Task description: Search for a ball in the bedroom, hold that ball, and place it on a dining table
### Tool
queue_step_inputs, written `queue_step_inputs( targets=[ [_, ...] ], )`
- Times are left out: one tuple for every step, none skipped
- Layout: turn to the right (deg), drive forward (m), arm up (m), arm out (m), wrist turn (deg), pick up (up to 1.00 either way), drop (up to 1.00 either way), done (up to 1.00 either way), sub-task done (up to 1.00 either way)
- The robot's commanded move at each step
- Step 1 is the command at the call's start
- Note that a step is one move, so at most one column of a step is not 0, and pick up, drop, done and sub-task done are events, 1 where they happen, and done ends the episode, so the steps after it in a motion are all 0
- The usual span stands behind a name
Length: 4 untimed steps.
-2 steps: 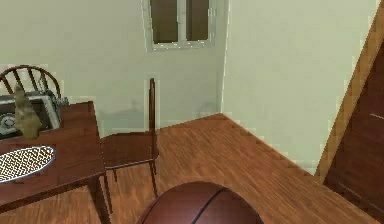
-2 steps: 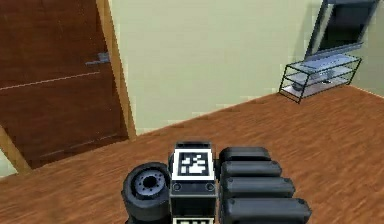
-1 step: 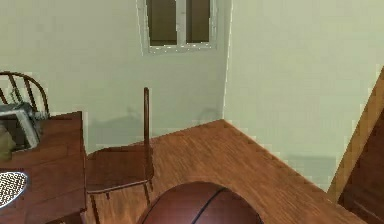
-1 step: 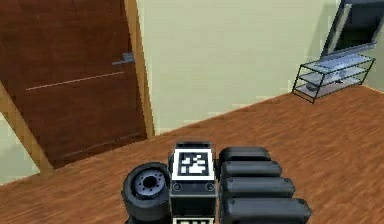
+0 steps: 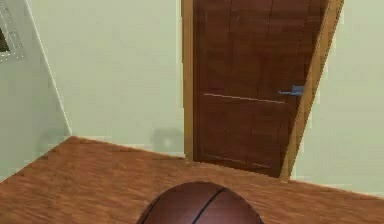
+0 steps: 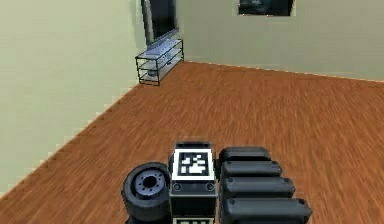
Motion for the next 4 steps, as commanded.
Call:
queue_step_inputs(
  targets=[
    [45.0, 0.00, 0.00, 0.00, 0.0, 0.00, 0.00, 0.00, 0.00],
    [9.0, 0.00, 0.00, 0.00, 0.0, 0.00, 0.00, 0.00, 0.00],
    [0.0, 0.10, 0.00, 0.00, 0.0, 0.00, 0.00, 0.00, 0.00],
    [-45.0, 0.00, 0.00, 0.00, 0.0, 0.00, 0.00, 0.00, 0.00]
  ],
)
